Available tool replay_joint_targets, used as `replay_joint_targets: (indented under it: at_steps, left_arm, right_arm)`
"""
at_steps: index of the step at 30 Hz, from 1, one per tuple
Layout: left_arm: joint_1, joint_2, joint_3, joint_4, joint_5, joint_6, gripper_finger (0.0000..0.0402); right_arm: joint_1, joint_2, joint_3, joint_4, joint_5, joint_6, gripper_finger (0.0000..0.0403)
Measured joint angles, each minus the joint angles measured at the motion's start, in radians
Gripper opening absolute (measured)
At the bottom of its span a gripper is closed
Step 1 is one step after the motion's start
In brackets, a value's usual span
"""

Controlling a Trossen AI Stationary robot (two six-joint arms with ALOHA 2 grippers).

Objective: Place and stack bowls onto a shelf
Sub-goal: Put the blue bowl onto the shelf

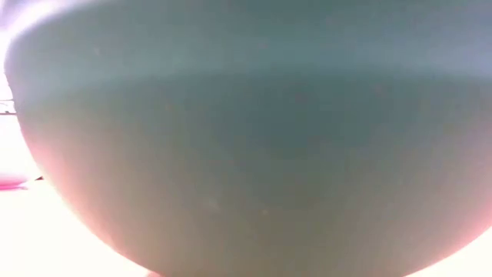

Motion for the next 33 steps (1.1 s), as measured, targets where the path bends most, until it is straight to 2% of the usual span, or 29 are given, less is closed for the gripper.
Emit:
replay_joint_targets:
  at_steps: [5,12,17,26,33]
  left_arm:
    - [0.000,0.060,0.076,0.010,0.004,-0.201,0.0019]
    - [0.000,0.062,0.093,0.117,0.011,-0.333,0.0019]
    - [0.000,0.063,0.092,0.154,0.011,-0.353,0.0019]
    - [0.000,0.063,0.092,0.173,0.011,-0.354,0.0019]
    - [0.000,0.063,0.092,0.174,0.011,-0.321,0.0019]
  right_arm:
    - [0.000,0.001,0.000,-0.004,0.000,-0.024,0.0000]
    - [0.000,0.001,0.000,-0.013,0.000,-0.053,0.0000]
    - [0.000,0.001,0.000,0.013,-0.001,-0.007,0.0000]
    - [0.000,0.000,0.000,0.176,-0.002,0.157,0.0000]
    - [0.000,0.000,0.000,0.187,-0.002,0.256,0.0000]
